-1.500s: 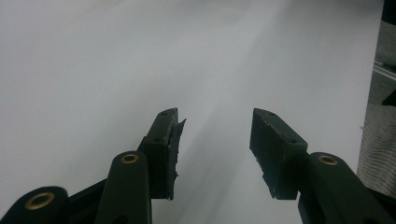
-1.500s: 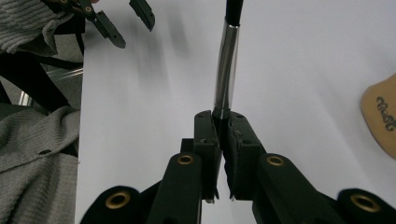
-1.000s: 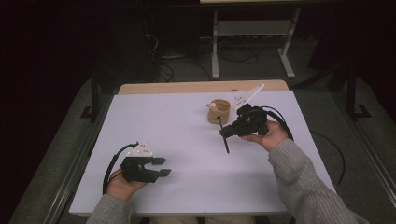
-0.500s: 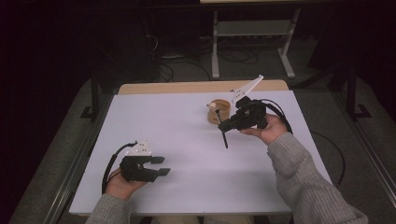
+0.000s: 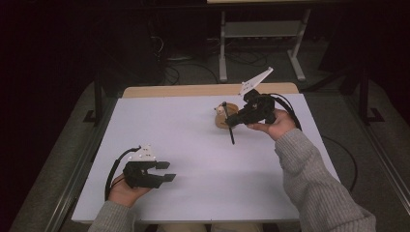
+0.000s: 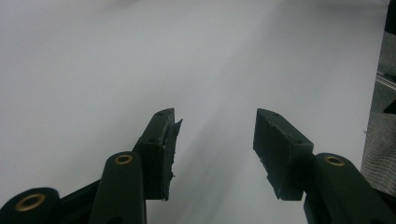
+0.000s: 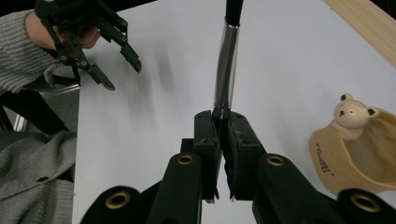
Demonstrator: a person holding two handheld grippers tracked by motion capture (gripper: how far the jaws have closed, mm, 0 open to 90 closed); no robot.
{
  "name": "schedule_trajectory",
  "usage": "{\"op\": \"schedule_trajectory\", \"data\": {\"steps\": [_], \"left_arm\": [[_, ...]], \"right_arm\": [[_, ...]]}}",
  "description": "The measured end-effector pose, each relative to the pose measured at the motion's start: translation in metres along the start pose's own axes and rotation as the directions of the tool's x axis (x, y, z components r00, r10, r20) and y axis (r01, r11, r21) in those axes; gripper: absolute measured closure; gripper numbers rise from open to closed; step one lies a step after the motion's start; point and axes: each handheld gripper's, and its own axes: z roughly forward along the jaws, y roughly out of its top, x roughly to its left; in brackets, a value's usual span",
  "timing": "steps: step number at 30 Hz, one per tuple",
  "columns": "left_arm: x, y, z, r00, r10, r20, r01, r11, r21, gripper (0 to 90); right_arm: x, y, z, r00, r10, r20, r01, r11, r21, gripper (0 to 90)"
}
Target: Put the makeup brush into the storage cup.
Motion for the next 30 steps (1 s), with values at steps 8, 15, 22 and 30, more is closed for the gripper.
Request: {"op": "schedule_trajectory", "data": {"steps": [8,15,22,30], "left_arm": [[0.000,-0.001,0.000,1.0000,-0.004,0.002,0.004,0.9999,-0.012,48.4],[0.000,-0.001,-0.001,1.0000,-0.005,0.002,0.005,0.9999,-0.014,48.2],[-0.001,0.001,-0.005,0.9999,0.003,-0.014,-0.003,0.9997,-0.023,48.2],[0.000,0.001,-0.005,0.9999,0.005,-0.014,-0.005,0.9997,-0.025,48.2]], "right_arm": [[-0.010,0.005,-0.001,0.9997,0.024,0.005,-0.024,1.000,-0.003,82.8],[-0.016,0.009,-0.003,0.9987,0.046,0.022,-0.046,0.999,0.005,82.8],[-0.026,0.021,-0.006,0.9979,0.038,0.052,-0.037,0.999,-0.017,82.8],[-0.034,0.036,-0.010,0.9966,0.053,0.063,-0.051,0.998,-0.035,82.8]]}}
